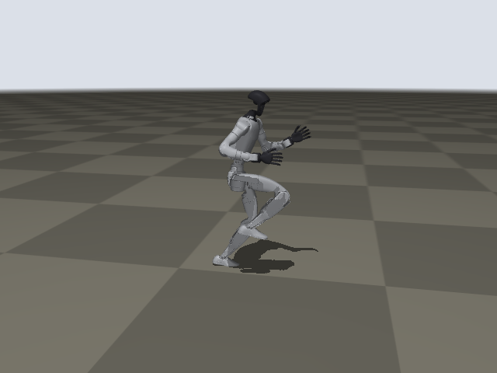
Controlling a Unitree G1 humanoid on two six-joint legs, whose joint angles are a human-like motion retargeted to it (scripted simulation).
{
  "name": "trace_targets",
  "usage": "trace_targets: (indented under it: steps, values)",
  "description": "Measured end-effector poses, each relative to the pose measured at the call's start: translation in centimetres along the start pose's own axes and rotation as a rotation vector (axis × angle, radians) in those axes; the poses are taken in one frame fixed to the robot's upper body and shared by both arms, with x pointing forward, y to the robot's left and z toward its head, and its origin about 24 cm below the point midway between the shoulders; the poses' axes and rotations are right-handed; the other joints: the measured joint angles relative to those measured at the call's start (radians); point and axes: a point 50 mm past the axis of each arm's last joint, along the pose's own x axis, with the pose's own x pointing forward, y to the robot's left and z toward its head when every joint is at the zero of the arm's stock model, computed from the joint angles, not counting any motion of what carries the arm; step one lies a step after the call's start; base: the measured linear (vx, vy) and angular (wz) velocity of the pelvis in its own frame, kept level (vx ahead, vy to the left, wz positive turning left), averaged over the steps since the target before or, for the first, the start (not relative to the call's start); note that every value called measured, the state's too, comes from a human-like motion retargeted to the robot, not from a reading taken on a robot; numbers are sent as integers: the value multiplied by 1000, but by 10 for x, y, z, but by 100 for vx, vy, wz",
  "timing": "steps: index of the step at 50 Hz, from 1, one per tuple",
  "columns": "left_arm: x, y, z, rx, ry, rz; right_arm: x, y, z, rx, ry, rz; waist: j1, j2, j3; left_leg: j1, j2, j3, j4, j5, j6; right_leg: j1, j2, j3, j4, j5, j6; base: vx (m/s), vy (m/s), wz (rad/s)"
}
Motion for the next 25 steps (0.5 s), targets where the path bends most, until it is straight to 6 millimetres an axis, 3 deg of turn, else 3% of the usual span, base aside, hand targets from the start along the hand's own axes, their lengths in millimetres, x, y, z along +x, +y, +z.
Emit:
trace_targets:
  steps: [3, 5, 7, 9, 12, 15, 16, 17, 18, 20, 22, 23, 25]
  values:
    - [3, 8, 4, -25, 5, 0, -46, -41, -6, -86, 251, 78, -150, 61, -121, 131, 2, -17, -259, 357, -53, 14, -92, -27, -169, 77, -49, 117, -3, 15]
    - [-3, 11, -3, -27, 51, -17, -75, -62, -13, -165, 446, 133, -206, 98, -214, 150, -2, -46, -365, 629, -104, 60, -135, -28, -323, 214, -51, 119, -10, 14]
    - [-20, 7, -7, -57, 103, -67, -115, -71, -13, -224, 649, 195, -199, 92, -292, 162, -8, -3, -360, 709, -102, 177, -139, 28, -530, 404, 17, 119, -10, 17]
    - [-24, 1, -5, -111, 121, -92, -138, -79, -14, -252, 782, 228, -200, 63, -326, 142, -20, 80, -242, 659, -61, 336, -167, 124, -774, 572, 113, 118, -15, 51]
    - [-39, 2, -9, -174, 183, -108, -163, -82, -28, -330, 937, 316, -167, 24, -340, 66, -16, 169, 95, 523, 32, 653, -226, 253, -1273, 758, 183, 109, -9, 6]
    - [-48, 14, -19, -231, 257, -42, -156, -93, -56, -459, 956, 359, -197, -22, -285, -73, -85, 128, 551, 329, 130, 996, -408, 238, -1719, 877, 201, 109, -12, 59]
    - [-59, 20, -23, -251, 302, -14, -156, -93, -64, -452, 962, 314, -187, -46, -270, -138, -107, 127, 727, 262, 155, 1095, -436, 249, -1789, 872, 216, 104, -17, 18]
    - [-69, 27, -25, -267, 343, 15, -156, -92, -74, -434, 966, 254, -169, -61, -250, -214, -121, 123, 905, 192, 172, 1180, -450, 252, -1823, 794, 208, 97, -19, -19]
    - [-78, 34, -26, -278, 377, 44, -154, -88, -86, -392, 966, 168, -138, -61, -221, -312, -118, 112, 1087, 115, 173, 1236, -436, 239, -1786, 571, 153, 88, -18, -40]
    - [-94, 54, -23, -258, 404, 117, -132, -73, -114, -357, 889, -20, -74, -28, -125, -558, -151, 77, 1392, -19, 158, 1291, -382, 221, -1663, 238, 37, 72, -13, -74]
    - [-108, 85, -15, -208, 400, 235, -51, -50, -124, -340, 637, -180, 25, -5, 39, -815, -166, 90, 1516, -87, 111, 1235, -316, 281, -1366, 74, -5, 59, -4, -179]
    - [-121, 102, -12, -181, 422, 292, -2, -35, -113, -304, 488, -221, 85, -13, 104, -933, -155, 112, 1515, -101, 98, 1205, -308, 312, -1234, 43, 26, 65, 1, -225]
    - [-159, 133, -4, -99, 536, 362, 82, 3, -65, -203, 214, -204, 202, -35, 146, -1135, -131, 132, 1433, -94, 70, 1219, -322, 371, -1147, 10, 67, 80, 7, -201]
